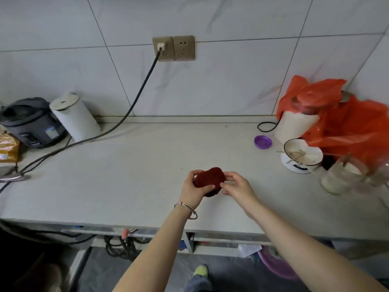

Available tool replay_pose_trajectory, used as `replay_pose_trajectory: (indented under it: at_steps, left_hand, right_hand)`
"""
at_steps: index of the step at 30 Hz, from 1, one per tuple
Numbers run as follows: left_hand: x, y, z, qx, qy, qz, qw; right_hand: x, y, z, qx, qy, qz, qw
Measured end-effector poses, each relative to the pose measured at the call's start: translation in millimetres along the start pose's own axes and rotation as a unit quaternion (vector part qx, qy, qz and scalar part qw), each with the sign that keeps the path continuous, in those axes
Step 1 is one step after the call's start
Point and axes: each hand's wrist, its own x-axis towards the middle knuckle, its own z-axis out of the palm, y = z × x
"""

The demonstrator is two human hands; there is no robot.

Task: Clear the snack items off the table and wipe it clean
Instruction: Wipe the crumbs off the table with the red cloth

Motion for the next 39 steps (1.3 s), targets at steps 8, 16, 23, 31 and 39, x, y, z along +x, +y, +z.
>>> replay_pose_trajectory:
  at_steps: [8, 16, 23, 31, 39]
  left_hand:
    - [111, -20, -13, -0.001, -0.058, -0.046, 0.997]
    - [194, -46, -27, 0.040, -0.089, -0.072, 0.993]
    - [230, -69, -25, 0.095, -0.097, -0.097, 0.986]
    - [238, -73, -24, 0.163, -0.101, -0.102, 0.976]
    - [232, -69, -32, 0.239, -0.081, -0.119, 0.960]
  right_hand:
    - [97, 4, 18, -0.039, 0.049, 0.053, 0.997]
    - [173, 31, 39, -0.054, 0.075, 0.095, 0.991]
    - [208, 51, 48, -0.064, 0.097, 0.136, 0.984]
    - [218, 67, 44, -0.093, 0.090, 0.177, 0.976]
    - [219, 59, 47, -0.096, 0.081, 0.178, 0.976]
